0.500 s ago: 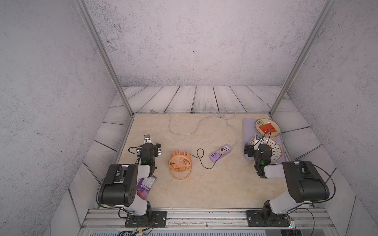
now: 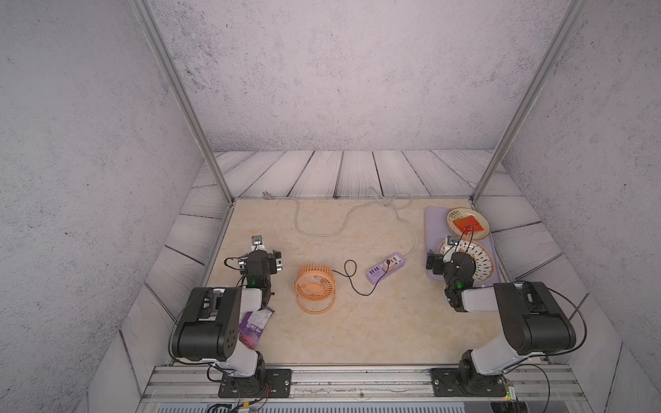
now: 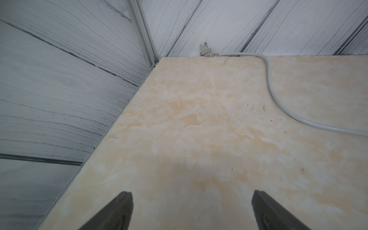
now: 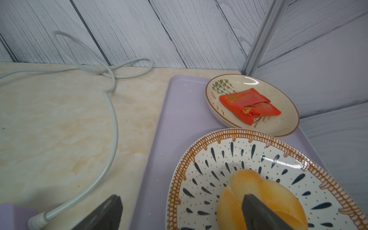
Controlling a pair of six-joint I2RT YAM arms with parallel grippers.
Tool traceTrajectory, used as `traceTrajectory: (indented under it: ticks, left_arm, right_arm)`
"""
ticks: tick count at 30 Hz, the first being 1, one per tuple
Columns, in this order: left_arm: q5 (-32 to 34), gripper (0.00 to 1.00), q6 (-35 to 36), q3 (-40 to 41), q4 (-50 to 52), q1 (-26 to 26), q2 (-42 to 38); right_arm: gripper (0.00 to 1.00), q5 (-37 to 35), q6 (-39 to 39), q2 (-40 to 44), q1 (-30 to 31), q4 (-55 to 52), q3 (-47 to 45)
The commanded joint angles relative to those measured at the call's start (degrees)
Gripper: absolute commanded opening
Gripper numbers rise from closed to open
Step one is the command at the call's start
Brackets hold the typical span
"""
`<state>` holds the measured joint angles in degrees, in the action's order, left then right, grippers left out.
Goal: Unplug the desk fan from the power strip
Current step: Adjust the socket at the center of the board.
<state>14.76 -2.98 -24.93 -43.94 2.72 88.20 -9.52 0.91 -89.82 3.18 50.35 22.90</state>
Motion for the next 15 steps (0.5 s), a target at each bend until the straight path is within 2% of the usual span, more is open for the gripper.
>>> traceTrajectory:
  ticks: [1,11,15]
  left_arm:
    - [-0.55,1.00,-0.27,-1.13,-0.13,-0.52,-0.68]
    - [-0.49,1.00,-0.67,-1.82,1.16,-0.89,-1.64]
    - [1.61,1.00,-1.54,-8.52,16.03,-0.90,-5.27]
  right_arm:
    - [0.99,0.38,0.50,-0.18,-0.17,-0.24,0.92]
    - [0.99,-0.01,0.62,1.72,-0.11,-1.45,0.90]
    - [0.99,0.34,0.54,6.73,-0.16,-8.54,2.49]
